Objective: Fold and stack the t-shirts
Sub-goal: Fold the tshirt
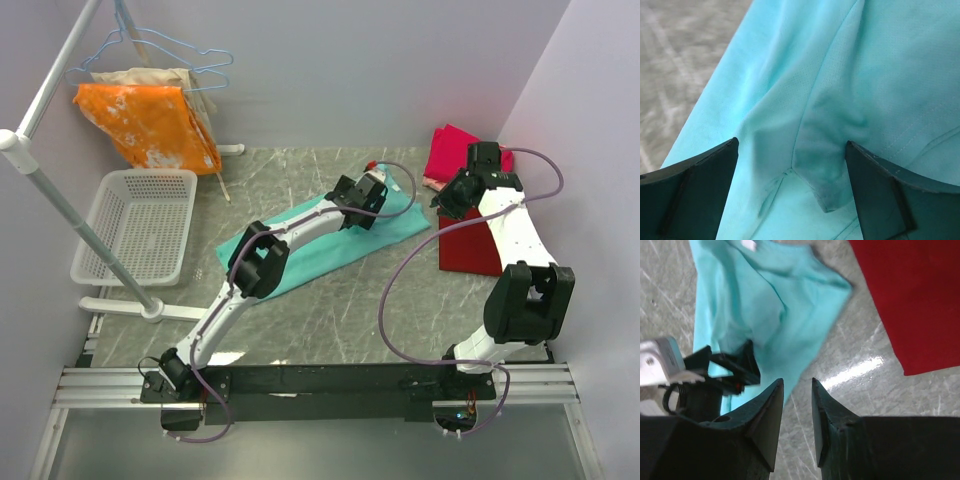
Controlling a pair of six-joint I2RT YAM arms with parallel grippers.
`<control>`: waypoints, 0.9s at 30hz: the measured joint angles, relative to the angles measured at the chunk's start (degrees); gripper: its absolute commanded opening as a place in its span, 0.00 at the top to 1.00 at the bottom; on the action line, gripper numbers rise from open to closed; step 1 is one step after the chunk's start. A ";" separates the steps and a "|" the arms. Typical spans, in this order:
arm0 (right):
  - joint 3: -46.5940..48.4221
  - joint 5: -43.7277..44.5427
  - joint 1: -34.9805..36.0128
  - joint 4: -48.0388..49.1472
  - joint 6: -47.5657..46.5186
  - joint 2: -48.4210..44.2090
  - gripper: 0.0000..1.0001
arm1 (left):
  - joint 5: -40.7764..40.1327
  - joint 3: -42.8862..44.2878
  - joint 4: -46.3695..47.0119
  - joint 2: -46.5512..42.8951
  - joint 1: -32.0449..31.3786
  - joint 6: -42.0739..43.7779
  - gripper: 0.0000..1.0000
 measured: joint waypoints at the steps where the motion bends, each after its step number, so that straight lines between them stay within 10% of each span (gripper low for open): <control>1: 0.02 -0.44 0.00 0.00 -0.11 0.00 0.65 | -2.47 0.79 0.07 0.59 0.07 -0.90 0.06; 11: -0.52 -3.28 0.04 -0.02 -1.09 0.00 0.66 | -12.94 13.33 -5.49 8.22 7.87 -10.99 0.05; 27: 2.71 -2.23 21.92 1.73 -4.85 8.96 0.69 | -11.39 -3.63 2.32 -6.34 13.31 -10.38 0.03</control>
